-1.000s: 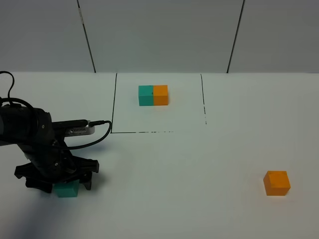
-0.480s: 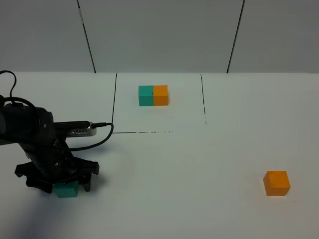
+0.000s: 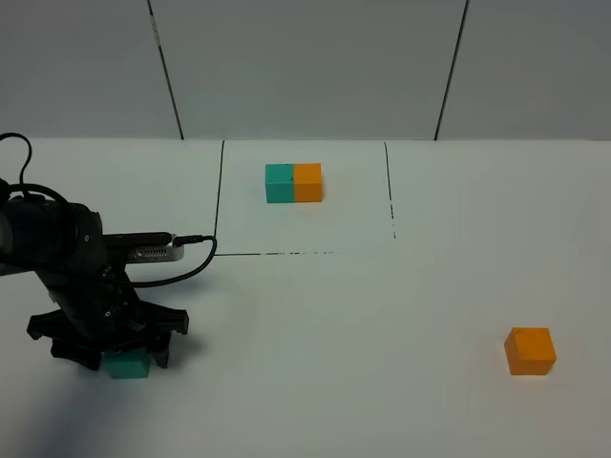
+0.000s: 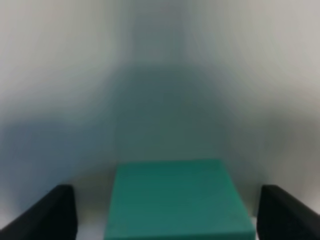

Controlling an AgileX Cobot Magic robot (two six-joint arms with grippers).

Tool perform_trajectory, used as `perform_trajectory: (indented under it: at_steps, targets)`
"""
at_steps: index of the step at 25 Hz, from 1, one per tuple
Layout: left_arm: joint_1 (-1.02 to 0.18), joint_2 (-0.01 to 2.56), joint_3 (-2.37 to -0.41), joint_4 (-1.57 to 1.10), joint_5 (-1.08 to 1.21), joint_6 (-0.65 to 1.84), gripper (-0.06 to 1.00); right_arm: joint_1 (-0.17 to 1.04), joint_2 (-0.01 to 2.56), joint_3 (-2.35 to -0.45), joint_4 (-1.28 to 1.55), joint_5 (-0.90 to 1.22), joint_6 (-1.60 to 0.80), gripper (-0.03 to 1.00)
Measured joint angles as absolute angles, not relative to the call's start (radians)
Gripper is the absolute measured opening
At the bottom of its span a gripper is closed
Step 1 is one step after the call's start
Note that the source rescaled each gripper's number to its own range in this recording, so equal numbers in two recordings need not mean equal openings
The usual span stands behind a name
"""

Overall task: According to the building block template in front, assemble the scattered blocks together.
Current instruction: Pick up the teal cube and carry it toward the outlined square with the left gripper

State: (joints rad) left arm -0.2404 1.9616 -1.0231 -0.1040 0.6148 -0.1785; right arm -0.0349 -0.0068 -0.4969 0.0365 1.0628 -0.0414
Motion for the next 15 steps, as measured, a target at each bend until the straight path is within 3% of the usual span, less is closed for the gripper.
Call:
perform_trajectory:
  at_steps: [7,12,15]
  targets:
    - [-0.24,1.964,-1.025,-0.111,0.658,-0.177,0.29,-0.035,-0.007,-0.497,0.037,1.063,-0.041,0.0]
    - [-0.24,1.966,-1.025,-0.112,0.682,-0.177,0.01,-0.035,-0.007,-0.497,0.037,1.063,-0.041,0.0]
    - [-0.24,1.966,-1.025,-0.112,0.682,-0.178,0.0,-0.035,-0.007,-0.497,0.037,1.063,-0.041,0.0]
